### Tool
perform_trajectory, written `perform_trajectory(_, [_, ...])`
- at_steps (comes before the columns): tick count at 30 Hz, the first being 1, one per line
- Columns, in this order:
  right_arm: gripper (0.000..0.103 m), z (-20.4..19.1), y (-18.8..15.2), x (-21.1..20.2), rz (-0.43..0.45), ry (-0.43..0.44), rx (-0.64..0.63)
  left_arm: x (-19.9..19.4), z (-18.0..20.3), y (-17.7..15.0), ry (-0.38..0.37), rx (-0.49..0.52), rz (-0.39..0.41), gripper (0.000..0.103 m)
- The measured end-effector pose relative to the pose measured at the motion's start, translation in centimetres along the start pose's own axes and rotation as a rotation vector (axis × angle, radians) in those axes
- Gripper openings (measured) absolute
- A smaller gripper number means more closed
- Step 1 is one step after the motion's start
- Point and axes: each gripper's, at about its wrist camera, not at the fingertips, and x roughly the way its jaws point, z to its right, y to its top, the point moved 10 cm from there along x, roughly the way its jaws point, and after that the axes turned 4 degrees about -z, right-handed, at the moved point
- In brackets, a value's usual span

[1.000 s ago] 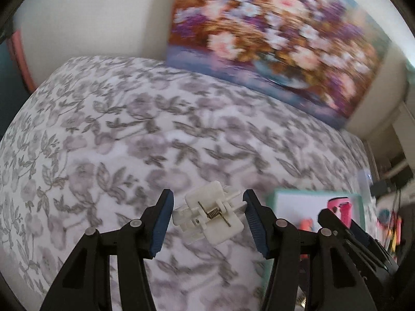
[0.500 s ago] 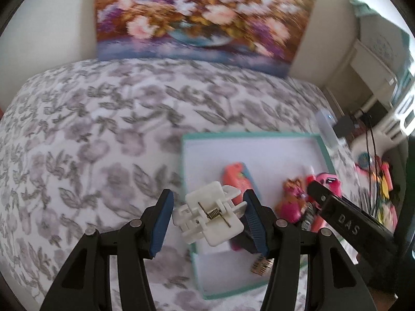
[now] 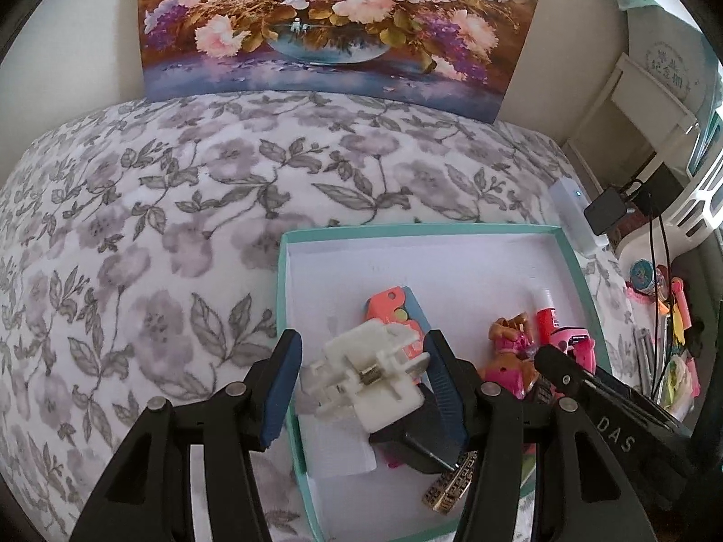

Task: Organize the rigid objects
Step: 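Carry the watch band and clip into the white tray and open both tools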

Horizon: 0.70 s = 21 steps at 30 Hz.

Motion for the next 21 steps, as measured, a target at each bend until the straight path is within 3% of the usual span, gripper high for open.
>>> perform_trajectory(3, [0.065, -0.1, -0.1, 0.3, -0.007, -0.008, -0.008, 0.5, 0.2, -0.1, -0.003, 0.006, -0.01, 0.057])
perform_trajectory(12, [0.072, -0.2, -0.1, 0.2, -0.005, -0.03, -0.016, -0.2, -0.9, -0.7, -0.008, -0.031, -0.023, 0.076])
perform_trajectory(17, [0.072, -1.0, -0.6, -0.4, 0.008, -0.038, -0.051, -0.9, -2.8, -1.2, 0.022, -0.077, -0.026, 0.08])
perform_trajectory(19, [0.072, -1.4, -1.0, -0.7, 0.012, -0.038, -0.07, -0.9, -3.5, -1.5, 0.041, -0.088, -0.031, 0.088])
perform_trajectory(21, [0.072, -1.7, -1.4, -1.0, 0.013, -0.033, -0.083, -0.9, -4.2, -2.0, 0.053, -0.101, -0.042, 0.089])
